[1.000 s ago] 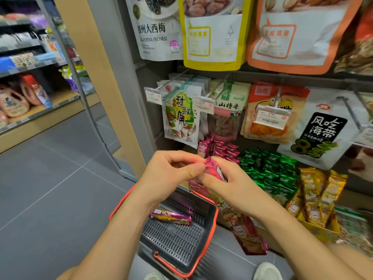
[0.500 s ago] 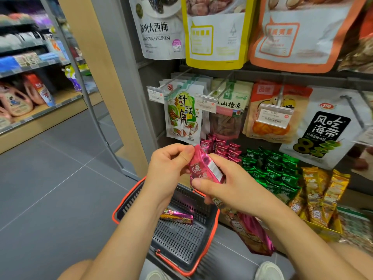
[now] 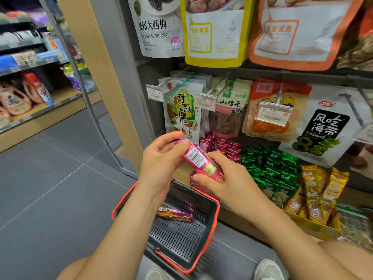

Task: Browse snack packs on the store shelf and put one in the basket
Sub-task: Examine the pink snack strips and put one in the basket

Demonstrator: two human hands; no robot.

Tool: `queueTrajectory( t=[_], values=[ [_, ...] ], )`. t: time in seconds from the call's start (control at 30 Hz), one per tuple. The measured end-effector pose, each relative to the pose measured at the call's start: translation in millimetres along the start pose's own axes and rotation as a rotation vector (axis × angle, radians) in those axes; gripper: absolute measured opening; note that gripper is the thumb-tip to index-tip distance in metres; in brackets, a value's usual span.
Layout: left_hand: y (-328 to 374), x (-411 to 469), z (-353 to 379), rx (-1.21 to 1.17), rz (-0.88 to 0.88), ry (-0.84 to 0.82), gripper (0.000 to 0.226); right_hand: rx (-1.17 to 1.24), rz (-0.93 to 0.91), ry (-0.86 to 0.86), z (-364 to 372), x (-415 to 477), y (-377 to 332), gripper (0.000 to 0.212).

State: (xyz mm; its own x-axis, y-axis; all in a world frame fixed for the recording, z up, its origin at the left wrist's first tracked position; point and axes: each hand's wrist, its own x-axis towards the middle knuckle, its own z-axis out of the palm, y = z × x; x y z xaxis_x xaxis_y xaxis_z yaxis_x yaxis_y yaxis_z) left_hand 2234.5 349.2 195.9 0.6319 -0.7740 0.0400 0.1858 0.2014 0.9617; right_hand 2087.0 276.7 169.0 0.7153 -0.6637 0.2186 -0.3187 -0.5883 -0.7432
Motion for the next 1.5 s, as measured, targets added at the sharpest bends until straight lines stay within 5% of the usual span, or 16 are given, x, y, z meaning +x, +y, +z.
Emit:
queueTrajectory(
  t=[0.27,0.47,0.7,1.0,1.1,1.33,1.5],
  values=[
    [-1,11,-15,-0.123,-0.023,0.145,0.008,0.182,0.127,-0.322,-23,2,8,0.04],
    [-4,13,-10,-0.093,-0.027,0.087,0.03,0.275,0.049,-0.19,-13,-1,2,0.02],
    [-19,3,10,-0.134,-0.081,-0.05,0.067,0.428,0.044,-0.06,2,-2,-7,0.037],
    [-28,-2,8,0.264,-0.045,-0.285,0.02,0.561,0.191,0.018,-4,5,-7,0.028],
    [-28,-5,7,0.348,-0.073,-0.43,0.024,0.624,0.217,0.067,-14,8,-8,0.025],
    [-30,-6,7,0.363,-0.115,-0.468,0.047,0.7,0.283,0.235,-16,7,-10,0.02],
    [-19,-8,-10,0.603,-0.197,-0.6,0.036,0.864,0.351,0.387,-30,10,1,0.02]
  ],
)
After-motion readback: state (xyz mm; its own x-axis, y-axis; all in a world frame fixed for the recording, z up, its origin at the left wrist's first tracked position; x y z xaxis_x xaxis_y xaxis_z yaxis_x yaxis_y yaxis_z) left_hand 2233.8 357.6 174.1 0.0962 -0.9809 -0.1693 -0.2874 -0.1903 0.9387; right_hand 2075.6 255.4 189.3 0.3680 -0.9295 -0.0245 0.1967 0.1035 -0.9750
